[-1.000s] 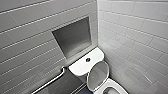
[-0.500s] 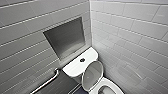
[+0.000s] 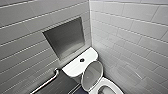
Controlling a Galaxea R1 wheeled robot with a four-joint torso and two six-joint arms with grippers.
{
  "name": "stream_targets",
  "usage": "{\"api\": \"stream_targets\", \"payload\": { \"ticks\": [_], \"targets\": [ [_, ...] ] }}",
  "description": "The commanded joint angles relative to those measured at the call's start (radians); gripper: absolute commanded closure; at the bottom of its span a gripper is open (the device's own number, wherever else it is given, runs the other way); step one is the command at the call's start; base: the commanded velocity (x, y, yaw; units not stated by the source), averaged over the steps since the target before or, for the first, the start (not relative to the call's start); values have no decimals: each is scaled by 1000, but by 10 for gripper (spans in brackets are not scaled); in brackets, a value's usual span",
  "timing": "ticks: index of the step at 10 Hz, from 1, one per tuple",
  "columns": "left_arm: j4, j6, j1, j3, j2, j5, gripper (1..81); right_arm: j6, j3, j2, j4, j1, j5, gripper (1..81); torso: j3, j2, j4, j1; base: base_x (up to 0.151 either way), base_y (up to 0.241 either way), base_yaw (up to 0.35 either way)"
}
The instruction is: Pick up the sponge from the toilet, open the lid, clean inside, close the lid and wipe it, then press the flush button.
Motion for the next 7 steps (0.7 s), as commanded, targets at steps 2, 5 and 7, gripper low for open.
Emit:
{"api": "stream_targets", "payload": {
  "ticks": [2,5,7],
  "targets": [
    [-224,3,-247,107,-75,50,10,-3,-46,39,-57,-51,-35,811,0,0,-8,0,0,0,0],
    [-288,3,-357,128,-101,50,10,-3,-60,45,-69,-96,32,811,0,0,-16,0,0,0,0],
    [-362,3,-425,154,-124,46,10,-2,-67,49,-69,-113,48,811,0,0,-16,0,0,0,0]
  ]
}}
